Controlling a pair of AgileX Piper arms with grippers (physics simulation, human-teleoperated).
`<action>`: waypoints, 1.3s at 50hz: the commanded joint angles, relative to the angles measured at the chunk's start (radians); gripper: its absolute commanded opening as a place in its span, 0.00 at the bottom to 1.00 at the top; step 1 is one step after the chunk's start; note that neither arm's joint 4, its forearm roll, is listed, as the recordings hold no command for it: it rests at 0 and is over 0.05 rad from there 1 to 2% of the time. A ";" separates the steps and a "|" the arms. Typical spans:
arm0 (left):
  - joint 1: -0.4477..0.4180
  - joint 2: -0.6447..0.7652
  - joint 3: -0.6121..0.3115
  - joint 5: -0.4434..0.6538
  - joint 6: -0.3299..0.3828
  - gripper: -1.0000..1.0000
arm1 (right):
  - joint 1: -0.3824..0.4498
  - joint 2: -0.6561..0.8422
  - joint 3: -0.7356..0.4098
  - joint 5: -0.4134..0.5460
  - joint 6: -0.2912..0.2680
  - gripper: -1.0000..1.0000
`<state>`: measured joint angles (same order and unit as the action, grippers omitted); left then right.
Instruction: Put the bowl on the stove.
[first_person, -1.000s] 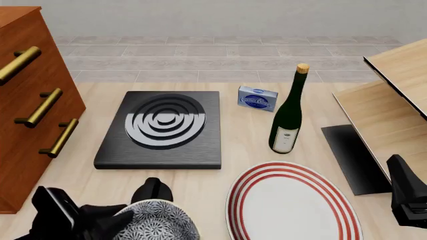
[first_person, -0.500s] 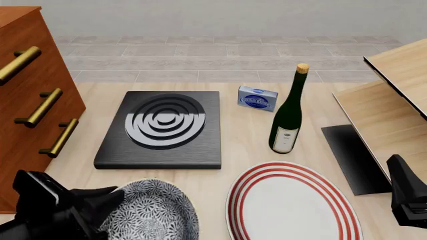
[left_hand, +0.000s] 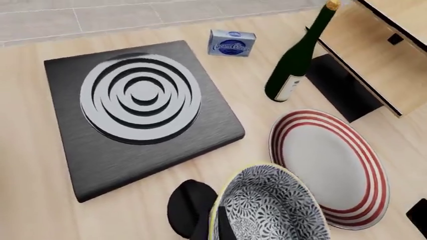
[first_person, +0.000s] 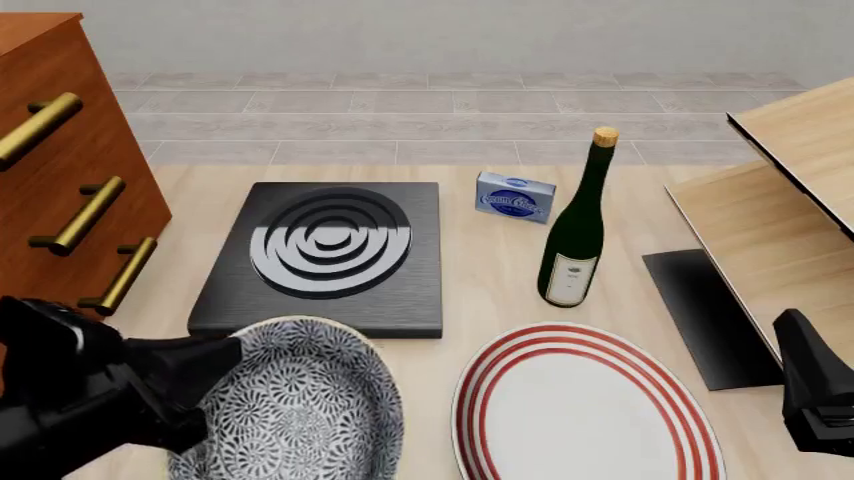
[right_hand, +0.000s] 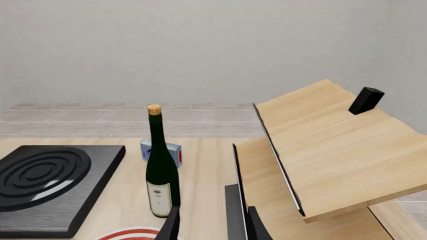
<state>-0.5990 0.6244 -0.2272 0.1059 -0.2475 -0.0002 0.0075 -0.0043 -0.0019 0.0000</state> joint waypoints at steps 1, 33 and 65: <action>-0.012 0.004 -0.088 0.030 -0.076 0.00 | 0.000 0.000 0.000 0.000 0.000 1.00; 0.231 0.266 -0.262 -0.094 -0.193 0.00 | 0.000 0.000 0.000 0.000 0.000 1.00; 0.348 0.586 -0.472 -0.204 -0.222 0.00 | 0.000 0.000 0.000 0.000 0.000 1.00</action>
<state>-0.2863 1.1014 -0.6416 -0.0537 -0.4830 -0.0003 0.0075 -0.0043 -0.0019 -0.0001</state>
